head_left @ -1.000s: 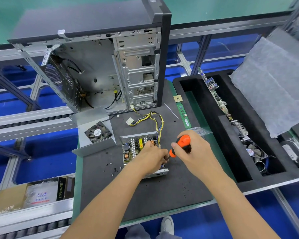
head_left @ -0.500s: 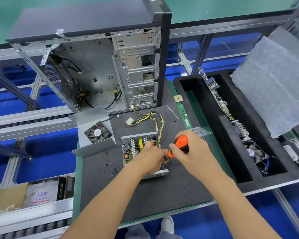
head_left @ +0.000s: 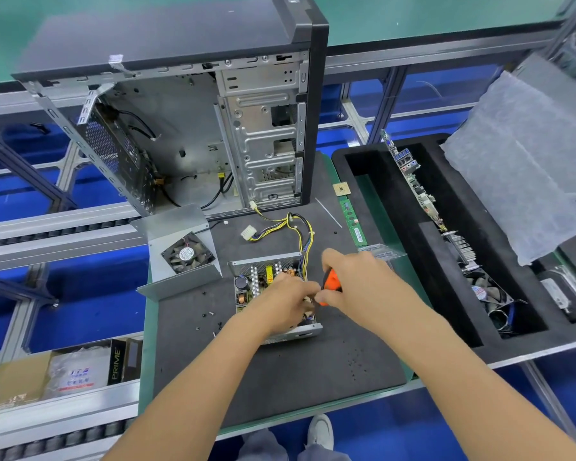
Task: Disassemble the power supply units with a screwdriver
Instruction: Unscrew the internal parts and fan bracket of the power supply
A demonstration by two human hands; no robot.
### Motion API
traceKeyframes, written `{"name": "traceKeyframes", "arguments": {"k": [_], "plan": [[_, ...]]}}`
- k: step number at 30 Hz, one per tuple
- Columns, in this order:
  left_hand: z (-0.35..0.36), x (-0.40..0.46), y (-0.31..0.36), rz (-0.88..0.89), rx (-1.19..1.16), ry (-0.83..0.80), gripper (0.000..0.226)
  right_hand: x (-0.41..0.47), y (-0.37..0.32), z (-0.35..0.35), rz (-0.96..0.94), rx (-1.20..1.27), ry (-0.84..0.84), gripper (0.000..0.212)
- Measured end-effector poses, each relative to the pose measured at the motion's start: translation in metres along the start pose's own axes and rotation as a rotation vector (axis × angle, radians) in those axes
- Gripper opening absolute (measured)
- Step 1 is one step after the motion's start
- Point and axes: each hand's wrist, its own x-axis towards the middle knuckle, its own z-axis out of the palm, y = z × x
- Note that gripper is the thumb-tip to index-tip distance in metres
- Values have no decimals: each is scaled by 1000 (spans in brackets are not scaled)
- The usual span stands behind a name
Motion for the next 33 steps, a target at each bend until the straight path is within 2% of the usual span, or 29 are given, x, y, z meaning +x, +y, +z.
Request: {"name": "traceKeyframes", "arguments": {"k": [2,4,6,7,10,12,14,15,17,18,21,24,26,28,33], "plan": [[-1,-11,-3,71,-95,212,25,2,-9,-5,3,-86,-35,55],[4,-28,-11,88,-132,438,24,3,-17,-6,-4,-237,14,59],[14,-46,-21,-26,-85,620,19,6,-23,-8,-27,-375,24,57],[19,-53,-25,-116,-52,657,26,7,-24,-9,-39,-389,17,52],[30,-63,-32,-280,-43,579,48,8,-25,-14,-128,-361,-57,28],[35,-63,-34,-302,-59,568,50,4,-24,-12,-266,-326,-109,18],[36,-62,-35,-301,-77,600,49,-1,-24,-8,-363,-275,-136,22],[37,-62,-36,-311,-94,607,49,-1,-24,-10,-351,-232,-157,25],[39,-63,-38,-325,-117,585,49,1,-22,-20,-204,-137,-205,40],[40,-63,-40,-329,-122,572,48,2,-21,-23,-132,-164,-216,43],[41,-64,-42,-332,-130,565,43,4,-22,-22,-113,-539,-95,32],[41,-63,-42,-333,-121,558,43,3,-22,-20,-171,-612,-43,36],[40,-63,-42,-336,-118,551,43,4,-21,-17,-245,-519,-83,26],[40,-63,-42,-341,-115,545,42,5,-18,-19,-272,-350,-145,26],[40,-64,-41,-347,-109,548,40,9,-16,-27,-124,-31,-212,38]]}}
